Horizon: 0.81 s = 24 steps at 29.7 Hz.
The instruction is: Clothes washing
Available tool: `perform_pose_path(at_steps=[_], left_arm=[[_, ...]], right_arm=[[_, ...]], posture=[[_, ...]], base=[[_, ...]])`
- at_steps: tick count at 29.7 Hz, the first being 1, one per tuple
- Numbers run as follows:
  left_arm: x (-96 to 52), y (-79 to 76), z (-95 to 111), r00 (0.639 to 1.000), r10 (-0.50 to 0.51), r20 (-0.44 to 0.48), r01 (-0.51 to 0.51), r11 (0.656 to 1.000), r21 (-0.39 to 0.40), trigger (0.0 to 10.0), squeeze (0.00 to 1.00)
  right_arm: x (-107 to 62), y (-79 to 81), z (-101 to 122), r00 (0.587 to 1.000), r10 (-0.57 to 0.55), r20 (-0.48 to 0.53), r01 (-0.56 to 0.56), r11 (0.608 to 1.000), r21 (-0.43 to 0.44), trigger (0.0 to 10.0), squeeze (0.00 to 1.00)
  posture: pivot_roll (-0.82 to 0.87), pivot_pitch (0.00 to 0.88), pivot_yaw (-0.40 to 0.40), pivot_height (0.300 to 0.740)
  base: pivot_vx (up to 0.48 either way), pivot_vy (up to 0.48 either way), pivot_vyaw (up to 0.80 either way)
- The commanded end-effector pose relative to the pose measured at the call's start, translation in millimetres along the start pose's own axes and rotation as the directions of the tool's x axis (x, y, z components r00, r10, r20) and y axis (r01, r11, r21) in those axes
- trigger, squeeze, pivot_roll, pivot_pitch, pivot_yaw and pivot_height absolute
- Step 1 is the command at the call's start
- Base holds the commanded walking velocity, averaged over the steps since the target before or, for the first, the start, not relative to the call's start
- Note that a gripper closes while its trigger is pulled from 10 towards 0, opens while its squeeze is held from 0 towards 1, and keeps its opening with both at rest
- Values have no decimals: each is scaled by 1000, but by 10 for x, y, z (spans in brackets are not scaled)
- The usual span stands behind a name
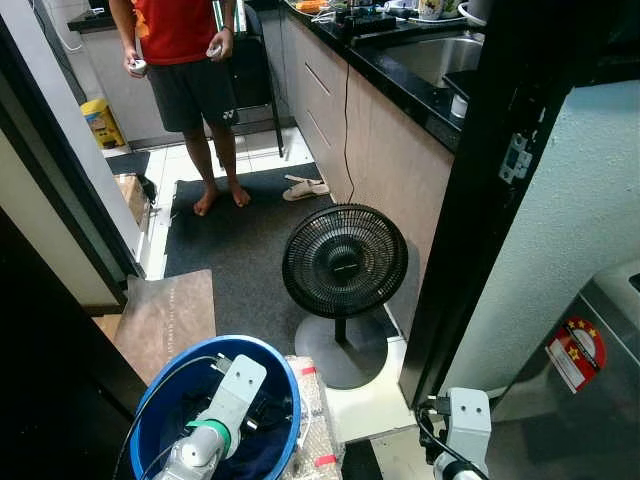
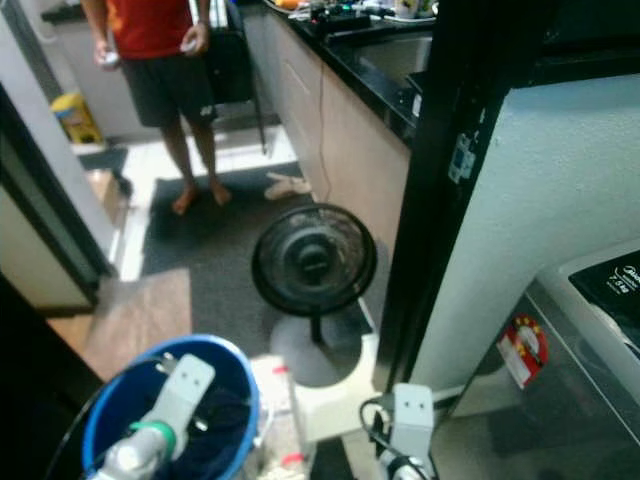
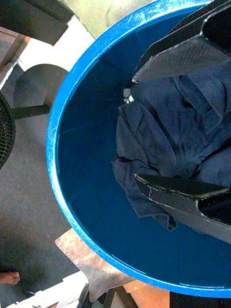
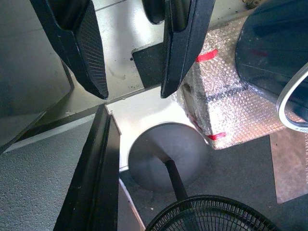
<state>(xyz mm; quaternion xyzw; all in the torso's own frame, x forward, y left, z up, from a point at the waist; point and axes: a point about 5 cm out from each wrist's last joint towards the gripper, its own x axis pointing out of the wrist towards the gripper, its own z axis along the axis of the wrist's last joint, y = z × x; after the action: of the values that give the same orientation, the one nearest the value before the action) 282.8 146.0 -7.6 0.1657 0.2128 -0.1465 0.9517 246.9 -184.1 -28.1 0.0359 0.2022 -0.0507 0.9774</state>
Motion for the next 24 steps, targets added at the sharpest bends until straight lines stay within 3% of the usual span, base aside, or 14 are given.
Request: perform_pose_path(at_steps=[1, 24], left_arm=[[-28, 2, -83, 999, 1, -32, -1, 1000, 10, 10000, 0], [-38, -6, -102, 999, -1, -34, 1, 1000, 11, 10000, 0]], right_arm=[[-6, 22, -24, 1000, 10, -13, -11, 1000, -2, 10000, 0], [-21, 21, -43, 1000, 7, -14, -7, 1000, -1, 10000, 0]], posture=[[-199, 23, 116, 740], [-202, 26, 119, 740]], base=[[0, 0, 0], [0, 0, 0]])
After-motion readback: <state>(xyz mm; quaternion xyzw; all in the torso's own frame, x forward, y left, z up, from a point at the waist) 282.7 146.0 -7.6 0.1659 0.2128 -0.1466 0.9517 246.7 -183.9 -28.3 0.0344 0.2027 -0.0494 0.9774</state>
